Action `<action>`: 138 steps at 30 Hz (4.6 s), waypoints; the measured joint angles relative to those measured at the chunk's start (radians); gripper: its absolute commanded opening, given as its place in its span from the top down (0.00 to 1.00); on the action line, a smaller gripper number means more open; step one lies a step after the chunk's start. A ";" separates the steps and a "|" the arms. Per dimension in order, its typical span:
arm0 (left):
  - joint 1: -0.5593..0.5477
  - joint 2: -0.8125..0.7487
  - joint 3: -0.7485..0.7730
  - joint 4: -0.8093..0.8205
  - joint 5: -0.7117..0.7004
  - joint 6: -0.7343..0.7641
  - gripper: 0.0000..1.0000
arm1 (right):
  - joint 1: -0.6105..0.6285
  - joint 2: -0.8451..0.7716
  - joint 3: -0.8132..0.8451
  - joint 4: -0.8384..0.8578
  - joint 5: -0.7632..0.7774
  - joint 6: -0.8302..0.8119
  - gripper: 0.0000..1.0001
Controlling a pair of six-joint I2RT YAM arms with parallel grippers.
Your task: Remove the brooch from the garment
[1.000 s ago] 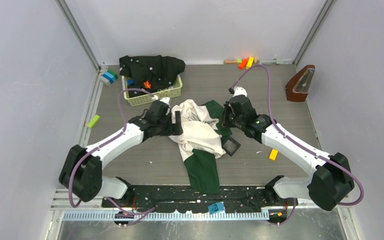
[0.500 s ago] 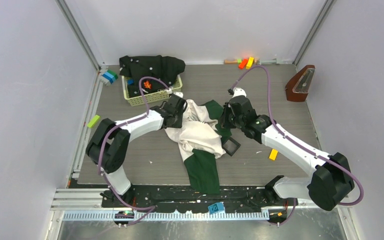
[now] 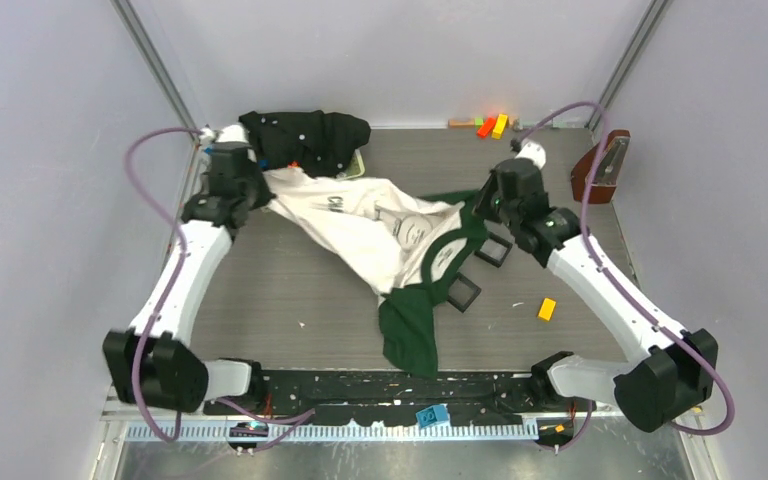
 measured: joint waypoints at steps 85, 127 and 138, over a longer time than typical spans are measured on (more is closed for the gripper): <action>-0.458 -0.038 -0.475 0.414 0.305 0.004 0.43 | 0.341 0.398 0.078 -0.047 0.090 -0.310 0.10; -0.399 -0.380 -0.775 0.618 0.244 -0.393 0.47 | 0.359 0.188 -0.137 0.366 -0.167 0.107 1.00; -0.395 -0.390 -0.797 0.668 0.352 -0.642 0.37 | 0.356 0.189 -0.188 0.465 -0.286 0.211 0.99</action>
